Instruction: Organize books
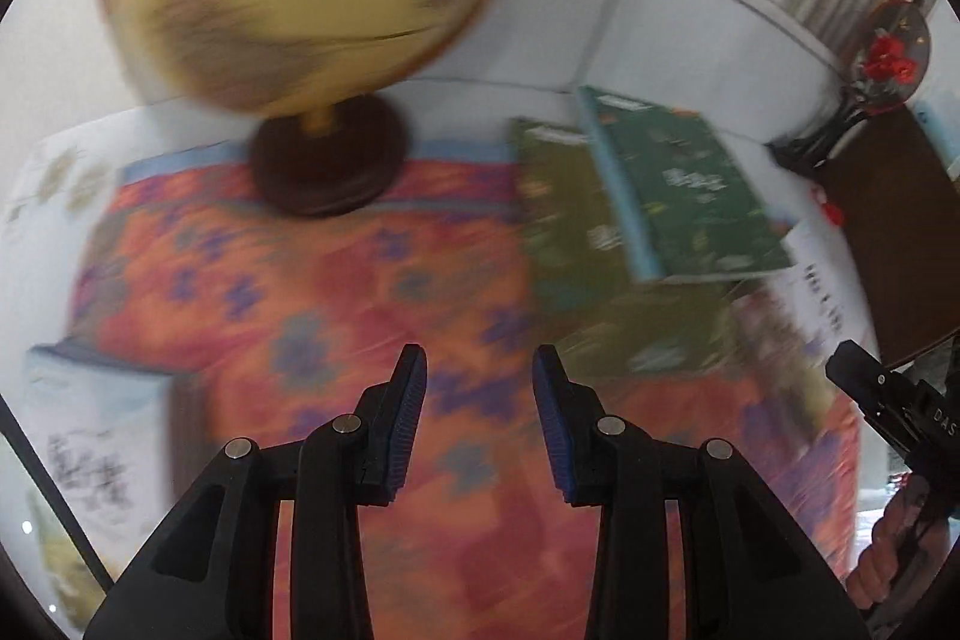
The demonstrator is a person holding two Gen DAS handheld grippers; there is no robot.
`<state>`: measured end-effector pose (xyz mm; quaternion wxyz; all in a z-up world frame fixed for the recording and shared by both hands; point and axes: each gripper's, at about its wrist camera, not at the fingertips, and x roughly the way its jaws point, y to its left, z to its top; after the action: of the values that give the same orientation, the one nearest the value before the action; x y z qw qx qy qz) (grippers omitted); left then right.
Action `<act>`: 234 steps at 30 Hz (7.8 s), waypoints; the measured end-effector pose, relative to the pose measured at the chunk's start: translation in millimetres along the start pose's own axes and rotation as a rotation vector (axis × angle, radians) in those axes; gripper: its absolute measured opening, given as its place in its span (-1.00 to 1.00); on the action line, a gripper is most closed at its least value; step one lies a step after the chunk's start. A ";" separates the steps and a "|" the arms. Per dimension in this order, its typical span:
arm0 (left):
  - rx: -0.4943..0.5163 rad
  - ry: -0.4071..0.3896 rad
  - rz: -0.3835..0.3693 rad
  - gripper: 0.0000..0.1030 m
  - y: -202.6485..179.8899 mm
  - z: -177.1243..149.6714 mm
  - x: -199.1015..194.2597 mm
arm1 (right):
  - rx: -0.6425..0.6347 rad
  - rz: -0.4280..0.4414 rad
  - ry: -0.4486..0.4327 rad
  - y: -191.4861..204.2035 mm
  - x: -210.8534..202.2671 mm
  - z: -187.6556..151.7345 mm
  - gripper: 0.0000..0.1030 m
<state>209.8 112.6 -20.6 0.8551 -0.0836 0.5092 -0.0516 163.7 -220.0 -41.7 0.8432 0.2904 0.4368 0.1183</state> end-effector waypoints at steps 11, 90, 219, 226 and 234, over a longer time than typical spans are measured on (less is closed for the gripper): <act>-0.043 -0.049 -0.148 -0.30 -84.7 44.5 92.0 | -0.075 -0.104 -0.083 -40.4 44.0 77.3 -0.36; 0.114 0.242 -0.412 -0.08 -37.3 -90.0 50.2 | -0.158 0.265 0.314 -49.8 32.3 -76.9 -0.37; -0.180 0.011 0.254 -0.43 270.5 -134.1 -94.7 | -0.325 0.331 0.483 276.1 165.1 -231.6 -0.76; -0.261 -0.010 0.303 -0.40 286.4 -132.8 -99.3 | -0.120 0.359 0.500 253.3 163.3 -229.0 -0.76; -0.330 -0.056 0.289 -0.31 279.5 -122.1 -119.0 | -0.123 0.254 0.394 210.9 125.2 -191.8 -0.52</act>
<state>46.7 396.3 -29.8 0.8422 -0.1500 0.4933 0.1576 94.6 80.2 -86.5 0.7363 0.2624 0.5445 0.3042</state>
